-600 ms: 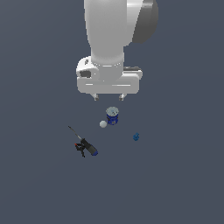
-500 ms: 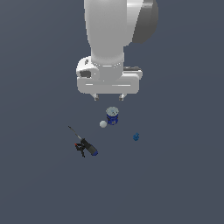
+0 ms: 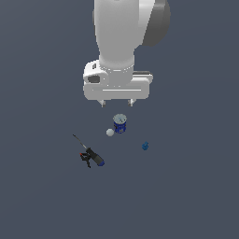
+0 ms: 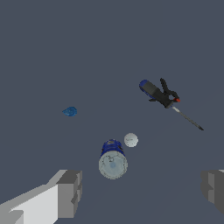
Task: Pick up a designated object from a clutter of objects.
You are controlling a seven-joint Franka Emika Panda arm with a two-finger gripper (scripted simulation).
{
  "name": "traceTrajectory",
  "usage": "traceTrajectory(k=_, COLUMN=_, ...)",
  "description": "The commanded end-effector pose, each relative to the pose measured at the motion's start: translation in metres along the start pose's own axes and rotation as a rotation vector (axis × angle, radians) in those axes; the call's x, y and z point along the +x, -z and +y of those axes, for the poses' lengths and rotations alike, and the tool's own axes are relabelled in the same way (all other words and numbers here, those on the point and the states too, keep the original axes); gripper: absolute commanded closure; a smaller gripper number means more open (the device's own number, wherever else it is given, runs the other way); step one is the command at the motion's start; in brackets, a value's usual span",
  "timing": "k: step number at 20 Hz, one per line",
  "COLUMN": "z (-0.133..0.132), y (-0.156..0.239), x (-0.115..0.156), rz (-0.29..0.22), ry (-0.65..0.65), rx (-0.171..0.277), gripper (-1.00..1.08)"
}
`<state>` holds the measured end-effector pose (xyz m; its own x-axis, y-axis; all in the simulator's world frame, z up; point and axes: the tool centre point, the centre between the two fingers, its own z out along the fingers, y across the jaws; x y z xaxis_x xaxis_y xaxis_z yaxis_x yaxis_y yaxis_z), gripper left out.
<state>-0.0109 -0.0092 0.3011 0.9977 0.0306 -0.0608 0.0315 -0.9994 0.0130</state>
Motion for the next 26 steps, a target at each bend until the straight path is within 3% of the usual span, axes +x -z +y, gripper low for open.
traceTrajectory(k=1, z=-0.001, y=0.000, x=-0.001, rz=-0.001, ry=0.006, rx=-0.002, gripper=-0.92)
traceTrajectory(k=13, z=0.009, y=-0.013, x=0.008, rz=0.004, ry=0.062, rx=0.000, gripper=-0.92)
traceTrajectory(k=26, z=0.046, y=-0.064, x=0.036, rz=0.020, ry=0.272, rx=0.005, gripper=-0.92)
